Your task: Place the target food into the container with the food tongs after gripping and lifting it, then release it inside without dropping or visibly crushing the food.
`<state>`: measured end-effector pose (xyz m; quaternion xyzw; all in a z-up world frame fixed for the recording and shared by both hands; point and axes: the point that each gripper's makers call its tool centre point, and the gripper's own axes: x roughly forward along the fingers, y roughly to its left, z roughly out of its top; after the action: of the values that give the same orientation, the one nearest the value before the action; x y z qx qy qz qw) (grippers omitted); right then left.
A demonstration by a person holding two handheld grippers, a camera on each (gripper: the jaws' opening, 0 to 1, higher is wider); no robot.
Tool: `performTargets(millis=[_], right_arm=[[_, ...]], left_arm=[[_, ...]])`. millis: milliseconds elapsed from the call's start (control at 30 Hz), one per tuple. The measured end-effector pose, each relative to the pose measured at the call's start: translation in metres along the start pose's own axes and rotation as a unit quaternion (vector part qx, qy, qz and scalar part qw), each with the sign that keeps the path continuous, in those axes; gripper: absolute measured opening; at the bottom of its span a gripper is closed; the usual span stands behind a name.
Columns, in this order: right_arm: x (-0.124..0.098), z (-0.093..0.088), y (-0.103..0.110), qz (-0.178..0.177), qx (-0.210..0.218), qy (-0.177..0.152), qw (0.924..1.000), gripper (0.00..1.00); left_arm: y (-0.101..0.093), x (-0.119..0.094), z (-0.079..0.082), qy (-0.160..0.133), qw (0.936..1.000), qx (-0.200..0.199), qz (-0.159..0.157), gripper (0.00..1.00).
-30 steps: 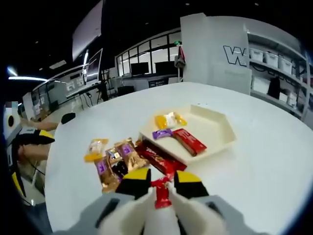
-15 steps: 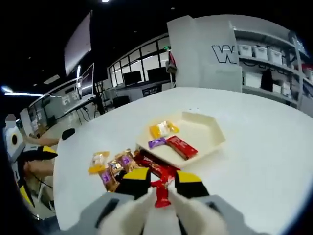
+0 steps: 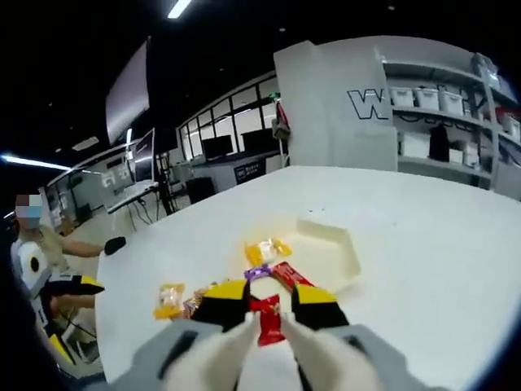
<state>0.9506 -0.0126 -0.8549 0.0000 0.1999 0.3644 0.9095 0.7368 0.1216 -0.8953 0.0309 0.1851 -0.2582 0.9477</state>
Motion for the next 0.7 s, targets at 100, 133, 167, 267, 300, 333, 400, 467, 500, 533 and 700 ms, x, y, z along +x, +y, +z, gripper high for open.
performTargets(millis=[100, 133, 167, 267, 300, 333, 400, 467, 500, 533, 700], right_arm=[[0.001, 0.007, -0.002, -0.003, -0.003, -0.005, 1.0000, 0.14], [0.001, 0.008, -0.002, -0.002, -0.002, -0.006, 1.0000, 0.14], [0.000, 0.011, -0.001, -0.001, -0.004, -0.009, 1.0000, 0.14], [0.001, 0.016, -0.001, -0.001, -0.005, -0.010, 0.9999, 0.14], [0.001, 0.017, -0.001, -0.001, -0.007, -0.012, 0.9999, 0.14], [0.002, 0.020, -0.001, -0.001, -0.008, -0.013, 0.9999, 0.14], [0.002, 0.025, -0.001, 0.000, -0.009, -0.015, 0.9998, 0.14], [0.004, 0.030, -0.001, 0.001, -0.010, -0.017, 0.9998, 0.14], [0.005, 0.033, 0.000, 0.002, -0.012, -0.019, 0.9998, 0.14], [0.006, 0.036, 0.000, 0.003, -0.012, -0.019, 0.9997, 0.14], [0.012, 0.049, 0.005, 0.006, -0.022, -0.024, 0.9995, 0.14]], left_arm=[[-0.002, 0.000, 0.001, 0.000, 1.0000, 0.002, -0.001, 0.95], [-0.002, 0.000, 0.002, 0.000, 1.0000, 0.002, -0.001, 0.95], [-0.003, 0.000, 0.002, -0.001, 1.0000, 0.003, -0.002, 0.95], [-0.003, 0.000, 0.003, 0.000, 1.0000, 0.004, -0.002, 0.95], [-0.003, 0.000, 0.003, -0.001, 1.0000, 0.004, -0.002, 0.95], [-0.003, 0.001, 0.003, -0.001, 1.0000, 0.004, -0.001, 0.95], [-0.002, 0.001, 0.003, -0.001, 1.0000, 0.002, 0.000, 0.95], [-0.002, 0.001, 0.004, -0.001, 1.0000, 0.002, 0.000, 0.95], [-0.002, 0.001, 0.004, -0.001, 1.0000, 0.002, 0.000, 0.95], [-0.002, 0.001, 0.004, -0.002, 1.0000, 0.002, 0.000, 0.95], [0.000, 0.000, 0.006, -0.005, 1.0000, 0.001, 0.002, 0.95]])
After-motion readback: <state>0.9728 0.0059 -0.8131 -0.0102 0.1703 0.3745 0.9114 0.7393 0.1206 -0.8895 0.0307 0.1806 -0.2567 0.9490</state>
